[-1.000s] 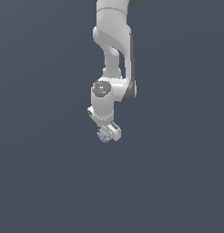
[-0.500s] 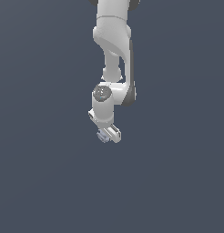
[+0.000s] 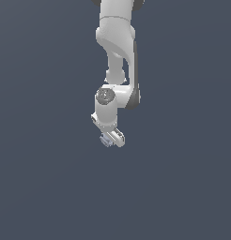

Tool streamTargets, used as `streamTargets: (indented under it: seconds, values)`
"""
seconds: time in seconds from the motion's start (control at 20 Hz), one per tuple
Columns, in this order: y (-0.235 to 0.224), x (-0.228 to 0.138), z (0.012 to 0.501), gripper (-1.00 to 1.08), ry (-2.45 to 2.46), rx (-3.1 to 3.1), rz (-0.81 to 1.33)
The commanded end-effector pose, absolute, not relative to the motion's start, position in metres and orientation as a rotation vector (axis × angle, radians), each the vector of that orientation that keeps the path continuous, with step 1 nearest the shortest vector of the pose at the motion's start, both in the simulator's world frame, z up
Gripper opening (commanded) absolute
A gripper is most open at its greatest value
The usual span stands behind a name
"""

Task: Pick up the object and move it to a goal position.

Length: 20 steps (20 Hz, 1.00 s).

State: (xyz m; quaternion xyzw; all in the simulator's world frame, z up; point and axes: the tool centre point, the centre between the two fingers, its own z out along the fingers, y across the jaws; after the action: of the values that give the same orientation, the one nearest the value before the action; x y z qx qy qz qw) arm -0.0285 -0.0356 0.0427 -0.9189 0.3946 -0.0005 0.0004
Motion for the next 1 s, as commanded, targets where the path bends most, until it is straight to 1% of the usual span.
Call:
streamTargets:
  seconds: [0.0,0.25,0.45,0.7,0.95]
  values:
    - [-0.037,-0.029,0.045,-1.0,1.239,-2.886,-0.002]
    - [-0.042,-0.03,0.06,-1.0,1.239,-2.886,-0.002]
    - [-0.052,-0.032,0.082,-1.0,1.24,-2.885,-0.002]
    - [-0.068,-0.035,0.123,-1.0,1.241,-2.884,-0.001]
    - [-0.09,-0.039,0.176,-1.0,1.242,-2.884,0.0]
